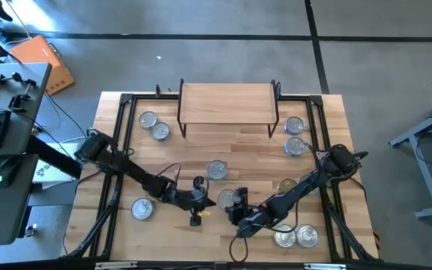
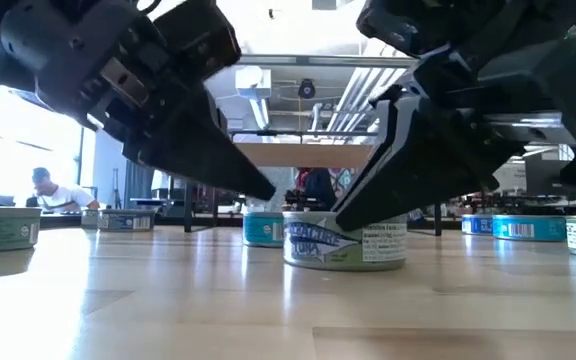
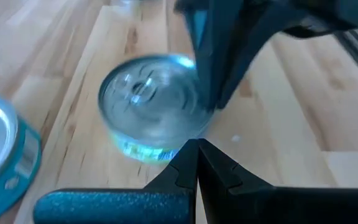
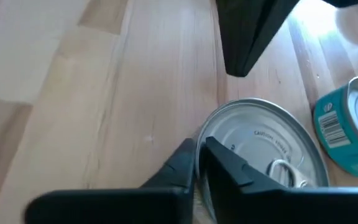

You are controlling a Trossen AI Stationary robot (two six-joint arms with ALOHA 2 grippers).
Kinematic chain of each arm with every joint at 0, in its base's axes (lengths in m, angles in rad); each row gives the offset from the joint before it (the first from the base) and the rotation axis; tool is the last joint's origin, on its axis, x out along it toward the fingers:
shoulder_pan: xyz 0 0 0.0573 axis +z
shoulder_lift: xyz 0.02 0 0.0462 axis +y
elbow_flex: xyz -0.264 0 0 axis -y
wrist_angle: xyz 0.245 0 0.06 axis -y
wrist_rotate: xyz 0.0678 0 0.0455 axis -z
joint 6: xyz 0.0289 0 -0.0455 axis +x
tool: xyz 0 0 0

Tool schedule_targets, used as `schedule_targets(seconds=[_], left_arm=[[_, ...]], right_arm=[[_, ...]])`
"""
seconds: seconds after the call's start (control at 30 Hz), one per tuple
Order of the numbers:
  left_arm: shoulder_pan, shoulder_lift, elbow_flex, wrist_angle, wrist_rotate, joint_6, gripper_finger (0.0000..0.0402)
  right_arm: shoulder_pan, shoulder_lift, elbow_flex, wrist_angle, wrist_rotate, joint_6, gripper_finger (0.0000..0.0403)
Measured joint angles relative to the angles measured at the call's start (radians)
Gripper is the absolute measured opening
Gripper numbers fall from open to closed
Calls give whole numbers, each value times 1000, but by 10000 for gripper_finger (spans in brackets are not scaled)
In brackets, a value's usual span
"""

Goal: Stack canned seafood by type on shelf
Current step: Put the green tuna can on the shelf

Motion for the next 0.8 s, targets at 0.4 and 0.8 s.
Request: schedule_targets(seconds=[0.4,0.8], left_arm=[[-6,-6,0,27,-11,5,0],[-12,-6,0,108,-120,22,0]], right_arm=[[-1,-174,-328,392,-32,53,3],[-1,-368,-376,351,32,25,0]])
